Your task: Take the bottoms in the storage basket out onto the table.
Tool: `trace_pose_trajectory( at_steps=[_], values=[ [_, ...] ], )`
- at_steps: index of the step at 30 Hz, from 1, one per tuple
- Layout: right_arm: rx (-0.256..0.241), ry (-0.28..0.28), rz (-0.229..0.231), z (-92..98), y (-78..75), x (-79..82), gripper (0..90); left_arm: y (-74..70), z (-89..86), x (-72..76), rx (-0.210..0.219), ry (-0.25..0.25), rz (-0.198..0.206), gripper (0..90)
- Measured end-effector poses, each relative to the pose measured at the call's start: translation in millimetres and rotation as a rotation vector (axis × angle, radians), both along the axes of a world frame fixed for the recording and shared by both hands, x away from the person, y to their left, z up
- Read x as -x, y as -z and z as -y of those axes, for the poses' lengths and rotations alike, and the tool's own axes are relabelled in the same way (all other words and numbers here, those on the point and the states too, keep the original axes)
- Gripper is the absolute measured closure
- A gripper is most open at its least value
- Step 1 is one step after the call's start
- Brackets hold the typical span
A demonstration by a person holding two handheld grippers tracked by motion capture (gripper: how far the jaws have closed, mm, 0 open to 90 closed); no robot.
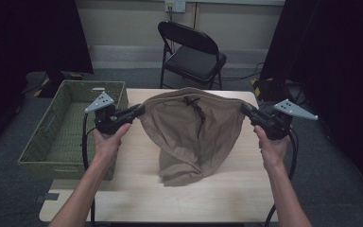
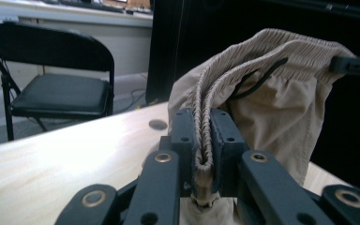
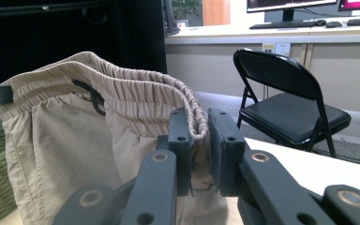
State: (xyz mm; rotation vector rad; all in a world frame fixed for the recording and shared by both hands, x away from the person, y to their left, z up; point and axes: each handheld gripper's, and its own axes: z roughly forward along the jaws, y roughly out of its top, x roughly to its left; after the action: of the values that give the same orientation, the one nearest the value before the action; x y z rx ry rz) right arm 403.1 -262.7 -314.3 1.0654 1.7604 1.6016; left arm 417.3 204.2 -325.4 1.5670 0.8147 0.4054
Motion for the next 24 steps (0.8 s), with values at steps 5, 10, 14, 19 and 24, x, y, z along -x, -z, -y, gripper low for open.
trace_pose_trajectory(
  at_steps=[5, 10, 14, 19, 24],
  values=[
    [-0.002, -0.001, 0.027, 1.8, -15.7, 2.2, 80.0, -16.2, -1.2, 2.1, 0.010, 0.004, 0.033, 82.1],
    [-0.002, -0.005, 0.060, 2.6, -33.5, 7.2, 80.0, -32.0, -2.2, 5.6, 0.026, 0.011, 0.066, 82.7],
    [0.001, -0.007, 0.076, 1.3, -46.1, 9.9, 80.1, -42.8, -3.1, 6.2, 0.036, 0.012, 0.082, 83.4],
    [-0.001, -0.011, 0.102, -1.1, -61.2, 10.4, 80.0, -58.8, -3.8, 6.6, 0.040, 0.011, 0.101, 83.8],
    [-0.006, -0.011, 0.131, -1.1, -82.7, 12.6, 80.0, -84.2, -1.5, 12.9, 0.035, 0.019, 0.139, 84.0]
  ],
)
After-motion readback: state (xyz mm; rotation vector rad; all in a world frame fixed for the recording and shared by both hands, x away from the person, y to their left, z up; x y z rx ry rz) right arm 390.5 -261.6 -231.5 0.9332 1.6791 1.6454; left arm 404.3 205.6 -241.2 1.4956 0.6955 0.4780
